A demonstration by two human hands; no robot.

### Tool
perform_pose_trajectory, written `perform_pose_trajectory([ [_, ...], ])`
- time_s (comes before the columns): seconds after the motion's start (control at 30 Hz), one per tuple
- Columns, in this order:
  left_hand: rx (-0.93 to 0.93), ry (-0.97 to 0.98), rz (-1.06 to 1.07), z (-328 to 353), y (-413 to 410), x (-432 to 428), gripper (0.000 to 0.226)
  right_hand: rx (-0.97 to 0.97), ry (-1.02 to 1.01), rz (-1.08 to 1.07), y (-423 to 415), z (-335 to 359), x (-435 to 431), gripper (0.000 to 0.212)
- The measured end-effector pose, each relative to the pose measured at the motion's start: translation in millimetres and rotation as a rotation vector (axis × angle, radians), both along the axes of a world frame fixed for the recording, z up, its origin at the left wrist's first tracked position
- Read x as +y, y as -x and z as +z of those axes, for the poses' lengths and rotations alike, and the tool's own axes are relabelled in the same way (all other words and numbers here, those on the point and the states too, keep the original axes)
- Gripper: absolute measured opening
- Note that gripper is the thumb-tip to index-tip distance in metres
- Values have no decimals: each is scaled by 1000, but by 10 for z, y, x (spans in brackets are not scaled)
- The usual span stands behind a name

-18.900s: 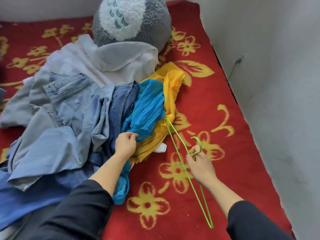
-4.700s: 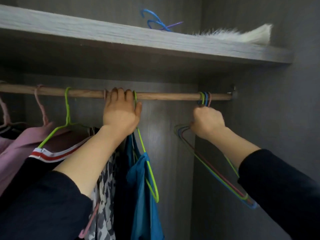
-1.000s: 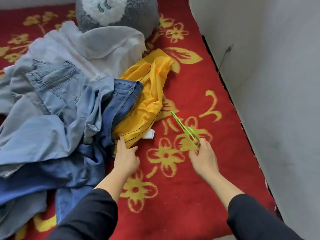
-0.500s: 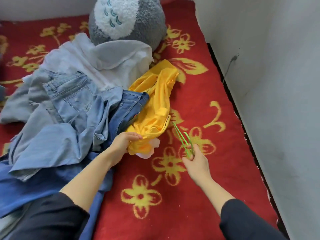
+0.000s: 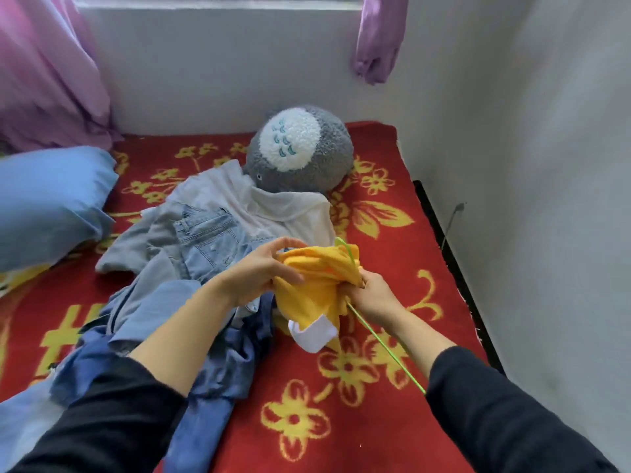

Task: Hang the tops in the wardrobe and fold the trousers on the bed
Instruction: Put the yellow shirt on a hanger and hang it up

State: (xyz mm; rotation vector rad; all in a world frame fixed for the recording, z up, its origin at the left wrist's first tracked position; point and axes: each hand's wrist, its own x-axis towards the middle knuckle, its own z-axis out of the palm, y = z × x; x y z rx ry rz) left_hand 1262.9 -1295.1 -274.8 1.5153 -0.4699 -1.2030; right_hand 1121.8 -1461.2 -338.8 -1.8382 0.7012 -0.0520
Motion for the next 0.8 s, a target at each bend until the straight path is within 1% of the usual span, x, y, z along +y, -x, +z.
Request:
perform_pose_trajectory([
  [0.03, -84, -23, 39, 33, 3, 56, 60, 13, 2, -31, 10, 148, -15, 10],
  [0.07, -143, -30, 84, 74, 31, 109, 66, 26, -10, -84, 25, 307, -32, 14],
  [0.1, -145, -5, 134, 121, 82, 160, 68, 34, -40, -153, 29, 484, -58, 19],
  [0.17, 4, 66, 236, 143, 168, 245, 63, 25, -134, -281, 18, 810, -134, 22],
  [0.2, 58, 84, 240, 153, 227, 283, 62, 7, -183, -326, 20, 979, -172, 24],
  [0.23, 48, 78, 209, 179, 299, 309, 64, -11, -222, -358, 26, 1144, -206, 26],
  [0.33, -149, -3, 37, 275, 513, 241, 63, -25, -280, -367, 76, 1517, -269, 28],
  [0.43, -172, 67, -1, 460, 681, 44, 49, -55, -349, -335, 138, 1785, -232, 30],
  [0.47, -220, 68, 9, 498, 706, -21, 41, -73, -377, -322, 149, 1841, -222, 31],
  [0.53, -403, -39, 33, 531, 703, -80, 14, -124, -427, -306, 179, 1966, -202, 34],
  [0.57, -461, -108, 77, 533, 689, -67, 8, -157, -450, -317, 202, 2028, -198, 35],
  [0.6, -464, -152, 137, 524, 643, -53, 14, -187, -464, -335, 233, 2076, -209, 35],
  [0.63, -421, -167, 211, 547, 592, -39, 18, -210, -477, -357, 266, 2106, -221, 36],
  [0.7, -350, -111, 396, 695, 460, 17, 22, -239, -480, -404, 352, 2125, -256, 38],
  [0.8, -344, -4, 621, 982, 247, 59, 27, -193, -406, -501, 476, 2000, -321, 39],
])
